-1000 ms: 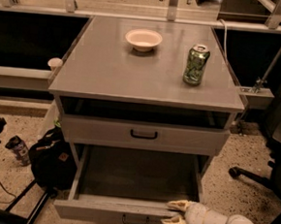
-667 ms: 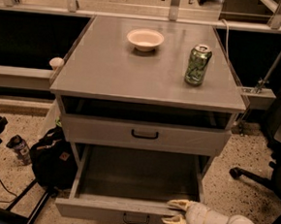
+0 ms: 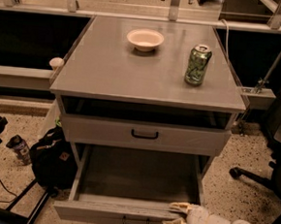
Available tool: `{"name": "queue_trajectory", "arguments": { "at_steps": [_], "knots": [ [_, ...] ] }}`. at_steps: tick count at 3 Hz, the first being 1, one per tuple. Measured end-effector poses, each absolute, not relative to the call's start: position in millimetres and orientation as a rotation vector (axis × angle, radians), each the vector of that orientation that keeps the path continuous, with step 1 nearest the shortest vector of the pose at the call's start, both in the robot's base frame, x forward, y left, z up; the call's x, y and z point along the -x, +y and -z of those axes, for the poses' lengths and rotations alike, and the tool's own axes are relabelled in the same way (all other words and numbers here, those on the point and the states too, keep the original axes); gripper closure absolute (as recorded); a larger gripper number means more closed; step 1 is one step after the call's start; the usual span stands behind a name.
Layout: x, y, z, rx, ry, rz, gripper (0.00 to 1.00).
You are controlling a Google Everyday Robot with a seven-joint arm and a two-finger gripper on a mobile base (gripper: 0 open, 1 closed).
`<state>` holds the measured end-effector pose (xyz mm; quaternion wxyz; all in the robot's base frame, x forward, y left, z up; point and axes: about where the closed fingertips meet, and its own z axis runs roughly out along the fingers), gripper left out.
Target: Open middle drawer
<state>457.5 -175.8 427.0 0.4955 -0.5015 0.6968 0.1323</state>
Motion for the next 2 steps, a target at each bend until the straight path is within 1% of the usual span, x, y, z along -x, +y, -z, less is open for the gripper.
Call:
{"name": "queue_trajectory", "arguments": {
  "at_steps": [2],
  "knots": [
    [-457.5,-175.8,-427.0,1.215,1.688,-0.321,0.35]
  ]
}}
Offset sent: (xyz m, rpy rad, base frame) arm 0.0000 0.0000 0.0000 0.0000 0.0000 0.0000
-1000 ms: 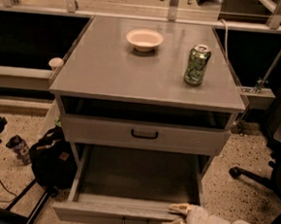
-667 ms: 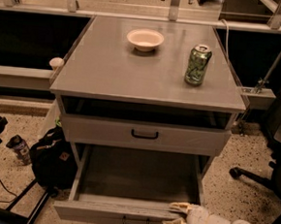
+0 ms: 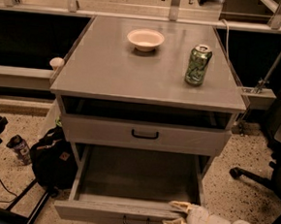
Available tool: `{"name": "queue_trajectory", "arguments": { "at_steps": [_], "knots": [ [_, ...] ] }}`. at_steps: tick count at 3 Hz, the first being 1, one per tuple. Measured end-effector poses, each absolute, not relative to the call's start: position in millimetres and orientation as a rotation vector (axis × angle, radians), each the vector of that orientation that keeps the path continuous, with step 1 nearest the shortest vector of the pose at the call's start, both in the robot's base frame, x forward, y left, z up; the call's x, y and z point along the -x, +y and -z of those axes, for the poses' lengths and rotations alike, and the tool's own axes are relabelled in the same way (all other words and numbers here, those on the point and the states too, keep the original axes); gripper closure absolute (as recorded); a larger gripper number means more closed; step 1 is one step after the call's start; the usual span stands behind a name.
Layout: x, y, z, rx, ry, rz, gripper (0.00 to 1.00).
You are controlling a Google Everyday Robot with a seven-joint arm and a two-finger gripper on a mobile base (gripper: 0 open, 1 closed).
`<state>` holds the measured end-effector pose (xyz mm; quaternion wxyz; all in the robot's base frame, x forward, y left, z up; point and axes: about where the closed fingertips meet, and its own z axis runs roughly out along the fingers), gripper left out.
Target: Open middle drawer
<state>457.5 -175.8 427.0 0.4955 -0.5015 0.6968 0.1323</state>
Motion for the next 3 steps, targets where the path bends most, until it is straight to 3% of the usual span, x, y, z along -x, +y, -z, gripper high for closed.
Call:
{"name": "queue_trajectory", "arguments": {
  "at_steps": [1,2,3],
  "knots": [
    [-457.5,-175.7,-427.0,1.215,1.688,-0.321,0.12],
    [-457.5,-175.6,-427.0,1.215,1.688,-0.321,0.0],
    [-457.5,-175.6,-427.0,1.215,1.688,-0.321,0.0]
  ]
}}
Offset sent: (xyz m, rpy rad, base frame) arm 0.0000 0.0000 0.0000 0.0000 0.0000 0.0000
